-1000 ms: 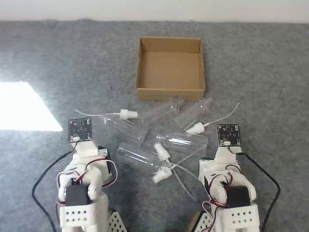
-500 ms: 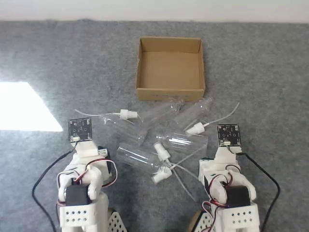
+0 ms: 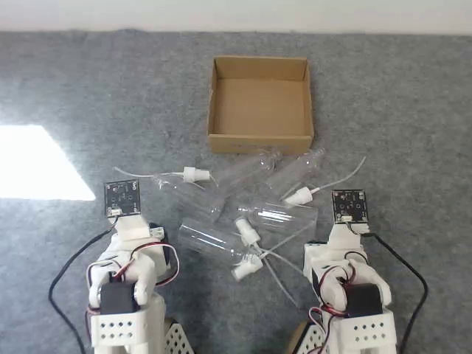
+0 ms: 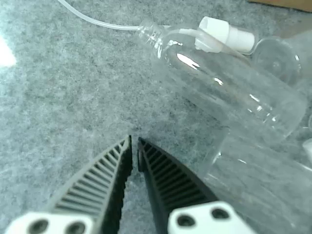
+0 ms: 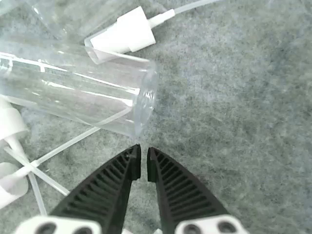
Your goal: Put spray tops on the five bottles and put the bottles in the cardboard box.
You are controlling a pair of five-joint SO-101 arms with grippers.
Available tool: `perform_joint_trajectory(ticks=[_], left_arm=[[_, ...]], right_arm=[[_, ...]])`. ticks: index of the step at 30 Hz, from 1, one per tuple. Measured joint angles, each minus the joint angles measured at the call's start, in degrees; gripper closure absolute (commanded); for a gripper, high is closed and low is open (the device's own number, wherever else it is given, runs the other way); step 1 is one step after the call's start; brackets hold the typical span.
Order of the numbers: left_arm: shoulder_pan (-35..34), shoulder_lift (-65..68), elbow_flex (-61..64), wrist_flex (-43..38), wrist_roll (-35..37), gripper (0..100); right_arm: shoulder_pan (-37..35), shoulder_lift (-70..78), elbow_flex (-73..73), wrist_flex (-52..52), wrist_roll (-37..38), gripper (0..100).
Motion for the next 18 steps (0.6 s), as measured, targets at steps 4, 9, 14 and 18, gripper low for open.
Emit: perform_joint_trajectory(ticks=[4,9,14,18], left_arm=[[0.0,0.0,0.0,0.0,0.0,98],[0.0,0.0,0.0,0.0,0.0,98],[0.0,0.0,0.0,0.0,0.0,98],[0.0,0.0,0.0,0.0,0.0,98]], right_arm=[[0.0,0.0,0.0,0.0,0.0,99.1],[0.0,0.0,0.0,0.0,0.0,98.9],[4.84,-0.09,-1.85,0.0,1.41,99.1],[16.79,-0.09,-8.35,-2.46,11.96,99.1]])
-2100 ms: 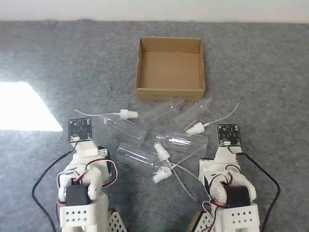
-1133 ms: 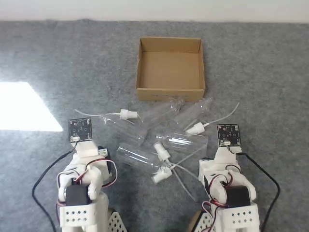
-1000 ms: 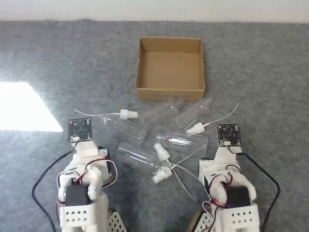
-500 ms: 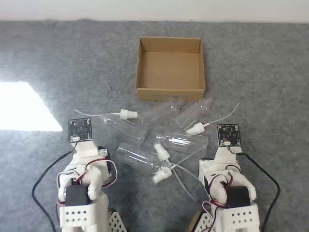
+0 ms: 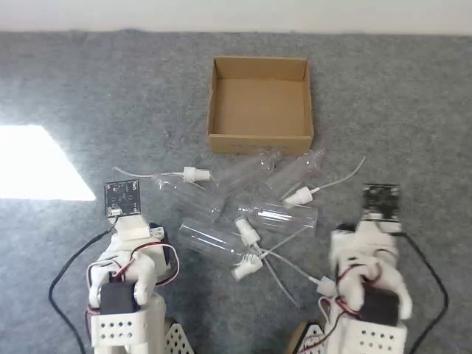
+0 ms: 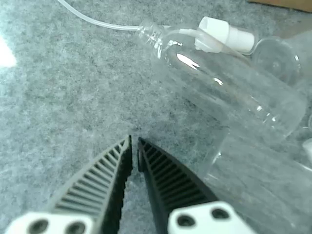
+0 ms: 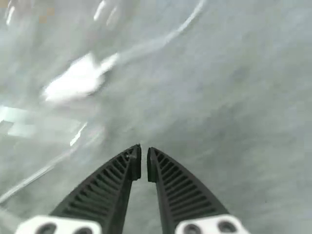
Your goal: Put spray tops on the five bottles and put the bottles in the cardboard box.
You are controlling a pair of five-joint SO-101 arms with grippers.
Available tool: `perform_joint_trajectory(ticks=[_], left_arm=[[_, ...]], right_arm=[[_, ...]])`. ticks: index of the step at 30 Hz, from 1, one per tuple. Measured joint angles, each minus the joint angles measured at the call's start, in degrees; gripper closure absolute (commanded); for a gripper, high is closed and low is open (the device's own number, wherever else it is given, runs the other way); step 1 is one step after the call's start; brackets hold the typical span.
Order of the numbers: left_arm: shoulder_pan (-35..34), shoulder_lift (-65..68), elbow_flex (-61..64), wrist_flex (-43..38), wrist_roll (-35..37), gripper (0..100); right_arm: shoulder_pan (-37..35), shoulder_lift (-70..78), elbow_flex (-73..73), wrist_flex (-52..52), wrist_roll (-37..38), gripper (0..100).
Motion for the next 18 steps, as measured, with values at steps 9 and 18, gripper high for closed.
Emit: perform_joint_trajectory(ticks=[9,18], left_arm=[[0.0,0.0,0.0,0.0,0.0,98],[0.0,0.0,0.0,0.0,0.0,98]], right_arm=[[12.57,-0.09,-9.58,-4.48,6.86,99.0],[12.84,-0.53,-24.0,-0.79,6.86,99.1]])
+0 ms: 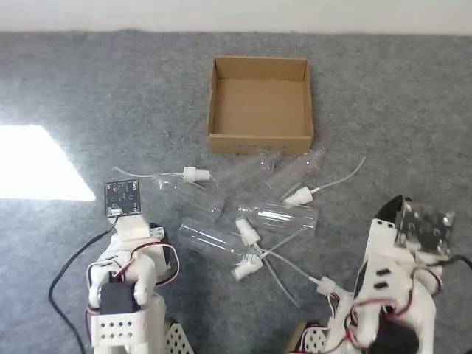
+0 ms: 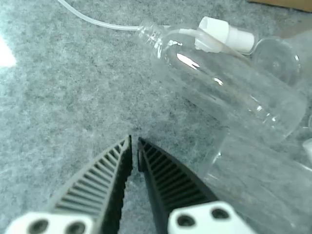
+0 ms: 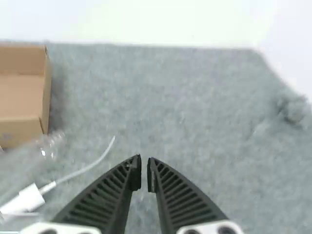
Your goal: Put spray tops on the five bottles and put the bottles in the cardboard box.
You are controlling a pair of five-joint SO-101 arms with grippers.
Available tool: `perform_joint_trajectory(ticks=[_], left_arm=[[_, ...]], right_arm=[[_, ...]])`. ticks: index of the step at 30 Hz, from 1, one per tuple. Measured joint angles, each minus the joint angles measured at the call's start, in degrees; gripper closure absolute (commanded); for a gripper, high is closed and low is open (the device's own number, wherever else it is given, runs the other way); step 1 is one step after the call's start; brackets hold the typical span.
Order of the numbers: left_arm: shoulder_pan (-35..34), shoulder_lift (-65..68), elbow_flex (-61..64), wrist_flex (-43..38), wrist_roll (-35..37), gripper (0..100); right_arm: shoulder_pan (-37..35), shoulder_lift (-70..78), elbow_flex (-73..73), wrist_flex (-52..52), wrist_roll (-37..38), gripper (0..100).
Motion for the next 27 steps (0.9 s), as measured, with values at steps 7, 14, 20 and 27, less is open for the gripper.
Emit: perform_joint_trajectory(ticks=[7,14,20,27], left_arm=[[0.0,0.0,0.0,0.0,0.0,98],[0.0,0.0,0.0,0.0,0.0,98],[0.0,0.0,0.0,0.0,0.0,98],[0.0,0.0,0.0,0.0,0.0,98]], right_arm=[[-3.16,3.34,-10.99,1.67,6.07,99.1],[-7.38,18.37,-26.29,9.05,8.62,99.0],[-13.63,28.13,-34.9,15.3,10.11,98.9],[-19.08,38.15,-36.13,19.6,13.54,91.6]])
